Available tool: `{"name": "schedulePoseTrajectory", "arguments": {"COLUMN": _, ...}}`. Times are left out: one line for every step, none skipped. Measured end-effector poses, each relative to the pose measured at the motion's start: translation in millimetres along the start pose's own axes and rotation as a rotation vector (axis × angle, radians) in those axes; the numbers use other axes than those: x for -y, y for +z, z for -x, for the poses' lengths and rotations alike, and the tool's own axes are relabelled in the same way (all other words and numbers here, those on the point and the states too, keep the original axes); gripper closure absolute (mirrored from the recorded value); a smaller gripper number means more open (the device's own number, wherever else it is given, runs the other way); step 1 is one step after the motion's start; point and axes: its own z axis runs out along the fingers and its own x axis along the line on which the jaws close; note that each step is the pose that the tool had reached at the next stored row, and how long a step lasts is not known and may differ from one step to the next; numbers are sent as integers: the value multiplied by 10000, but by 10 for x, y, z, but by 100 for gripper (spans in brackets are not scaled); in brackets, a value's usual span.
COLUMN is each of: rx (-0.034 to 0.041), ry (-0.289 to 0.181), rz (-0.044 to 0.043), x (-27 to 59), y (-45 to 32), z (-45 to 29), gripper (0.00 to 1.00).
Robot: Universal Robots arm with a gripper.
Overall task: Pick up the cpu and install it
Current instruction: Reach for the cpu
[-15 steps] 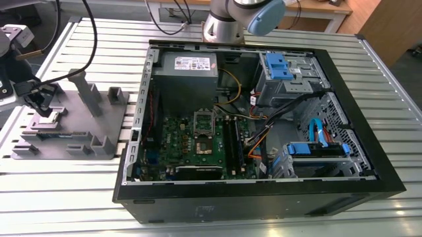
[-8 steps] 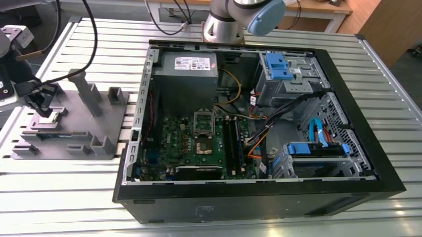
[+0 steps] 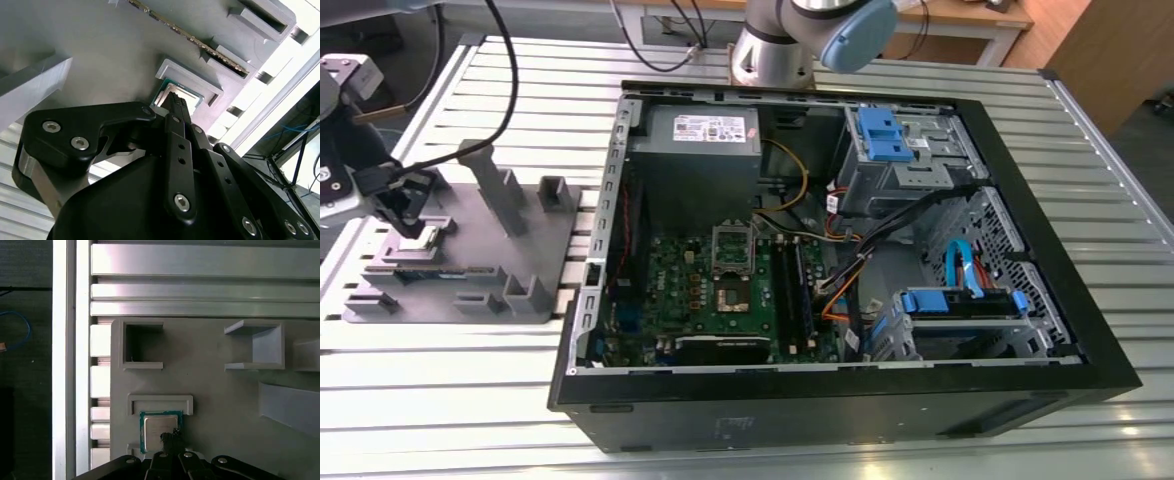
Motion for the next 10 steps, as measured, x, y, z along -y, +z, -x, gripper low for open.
{"name": "schedulePoseTrajectory", "arguments": {"rx": 0, "ry": -47, "rz": 9, "x": -2, "y": 7, "z": -5, "gripper": 89}}
{"name": "schedulePoseTrajectory", "arguments": {"rx": -1, "ry": -94, "rz": 15, "x": -4, "y": 14, "z": -10, "gripper": 89}}
{"name": "schedulePoseTrajectory", "arguments": {"rx": -5, "ry": -135, "rz": 18, "x": -6, "y": 20, "z": -15, "gripper": 89}}
{"name": "schedulePoseTrajectory", "arguments": {"rx": -6, "ry": -170, "rz": 20, "x": -9, "y": 25, "z": -19, "gripper": 89}}
{"name": "schedulePoseTrajectory", "arguments": {"rx": -6, "ry": -196, "rz": 22, "x": -12, "y": 29, "z": -23, "gripper": 89}}
{"name": "schedulePoseTrajectory", "arguments": {"rx": -7, "ry": -217, "rz": 22, "x": -13, "y": 31, "z": -25, "gripper": 89}}
{"name": "schedulePoseTrajectory", "arguments": {"rx": -7, "ry": -230, "rz": 23, "x": -14, "y": 32, "z": -25, "gripper": 89}}
{"name": "schedulePoseTrajectory", "arguments": {"rx": -8, "ry": -232, "rz": 23, "x": -14, "y": 32, "z": -25, "gripper": 89}}
{"name": "schedulePoseTrajectory", "arguments": {"rx": -7, "ry": -231, "rz": 23, "x": -15, "y": 33, "z": -25, "gripper": 89}}
{"name": "schedulePoseTrajectory", "arguments": {"rx": -5, "ry": -232, "rz": 24, "x": -16, "y": 37, "z": -25, "gripper": 89}}
